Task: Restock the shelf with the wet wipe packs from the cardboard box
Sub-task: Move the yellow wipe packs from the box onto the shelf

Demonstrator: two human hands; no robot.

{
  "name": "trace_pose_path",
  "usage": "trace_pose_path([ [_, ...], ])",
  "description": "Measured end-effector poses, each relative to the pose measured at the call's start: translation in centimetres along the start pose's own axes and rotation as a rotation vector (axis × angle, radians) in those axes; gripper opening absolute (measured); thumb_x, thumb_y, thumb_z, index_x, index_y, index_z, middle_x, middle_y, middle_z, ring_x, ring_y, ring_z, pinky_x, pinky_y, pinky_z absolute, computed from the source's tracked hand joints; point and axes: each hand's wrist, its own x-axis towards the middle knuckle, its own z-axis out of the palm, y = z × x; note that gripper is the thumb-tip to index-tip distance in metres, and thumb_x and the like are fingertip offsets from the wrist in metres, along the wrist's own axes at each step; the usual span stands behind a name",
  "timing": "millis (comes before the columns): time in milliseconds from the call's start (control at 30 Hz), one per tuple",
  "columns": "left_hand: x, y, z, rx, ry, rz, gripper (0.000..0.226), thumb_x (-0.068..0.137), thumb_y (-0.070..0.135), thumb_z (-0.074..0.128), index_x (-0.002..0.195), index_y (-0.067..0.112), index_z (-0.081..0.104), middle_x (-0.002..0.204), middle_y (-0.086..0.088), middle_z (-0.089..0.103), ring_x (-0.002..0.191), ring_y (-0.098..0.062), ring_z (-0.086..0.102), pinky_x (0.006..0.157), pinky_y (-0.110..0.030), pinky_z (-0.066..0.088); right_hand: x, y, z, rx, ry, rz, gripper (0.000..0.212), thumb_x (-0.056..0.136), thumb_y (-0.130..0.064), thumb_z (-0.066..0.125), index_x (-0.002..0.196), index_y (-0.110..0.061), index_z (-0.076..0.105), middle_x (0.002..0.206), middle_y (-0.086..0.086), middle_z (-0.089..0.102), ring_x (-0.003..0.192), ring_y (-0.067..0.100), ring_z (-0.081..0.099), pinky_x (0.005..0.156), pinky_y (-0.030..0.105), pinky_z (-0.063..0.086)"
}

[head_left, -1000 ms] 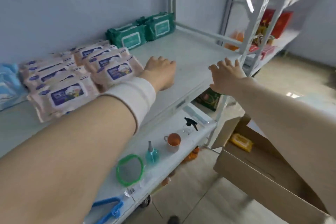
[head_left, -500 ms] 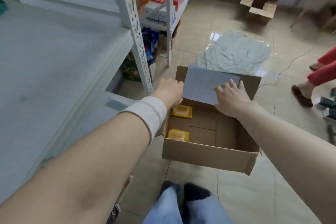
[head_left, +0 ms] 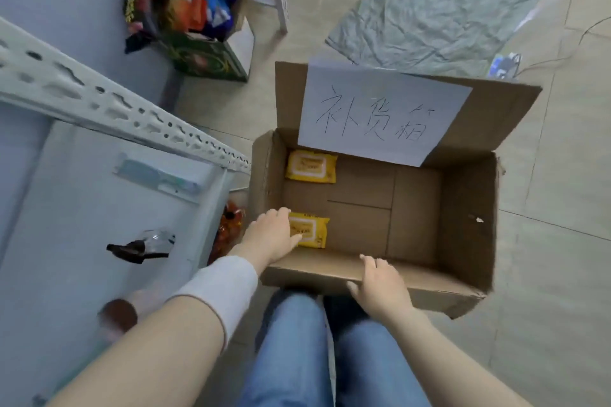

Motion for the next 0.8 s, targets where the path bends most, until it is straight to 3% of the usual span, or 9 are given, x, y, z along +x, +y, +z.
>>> trace_pose_path([
  [167,14.7,0.2,5.0,-0.303,-0.010,-0.132,0.075,0.089,0.038,0.056,0.148,0.016,0.015,0.151,-0.012,0.025,0.139,-0.030,0.028,0.113,-0.041,0.028,13.2,-1.1,5.1,0.529,-0.142,0.134,0.073,0.089,-0.044,0.054,0.145,-0.010,0.022,0.145,0.010,0.038,0.134,0.024,0.038,0.106,0.029,0.032],
  [333,28.7,0.7,8.4,-0.510,0.168,-0.294,0.089,0.085,0.041,0.061,0.149,0.012,0.006,0.153,-0.014,0.010,0.143,-0.031,0.008,0.116,-0.042,0.015,26.0,-2.1,10.7,0.821,-0.179,0.277,0.084,0.075,-0.047,0.071,0.135,-0.001,0.032,0.136,0.014,0.045,0.126,0.030,0.047,0.100,0.032,0.040],
  [467,32.1,2.2,9.7,-0.578,0.391,-0.429,0.100,0.078,0.051,0.065,0.147,0.009,0.007,0.147,-0.014,0.017,0.136,-0.032,0.016,0.110,-0.042,0.022,29.1,-3.9,12.9,0.882,-0.073,0.403,0.088,0.058,-0.040,0.085,0.120,-0.004,0.033,0.124,0.013,0.048,0.117,0.032,0.049,0.087,0.033,0.043],
  [633,32.0,2.1,10.1,-0.675,0.353,-0.477,0.101,0.058,0.057,0.078,0.135,0.008,0.035,0.139,-0.015,0.033,0.132,-0.032,0.028,0.108,-0.039,0.026,28.5,-3.7,13.4,0.906,0.049,0.389,0.082,0.059,-0.033,0.086,0.115,-0.005,0.032,0.116,0.011,0.049,0.109,0.031,0.052,0.079,0.031,0.040],
  [733,32.0,1.7,9.9,-0.670,0.299,-0.426,0.105,0.055,0.056,0.080,0.135,0.006,0.035,0.140,-0.015,0.035,0.134,-0.031,0.028,0.109,-0.036,0.027,28.3,-3.2,13.2,0.933,-0.073,0.434,0.076,0.064,-0.039,0.083,0.120,-0.006,0.043,0.111,0.007,0.057,0.109,0.029,0.057,0.086,0.032,0.046],
  [800,32.1,1.5,9.6,-0.699,0.255,-0.377,0.104,0.056,0.053,0.081,0.135,0.006,0.033,0.139,-0.011,0.040,0.134,-0.027,0.033,0.105,-0.031,0.031,28.3,-2.7,12.8,0.945,-0.161,0.418,0.060,0.068,-0.042,0.079,0.115,-0.012,0.057,0.113,0.006,0.066,0.107,0.025,0.061,0.089,0.033,0.050],
])
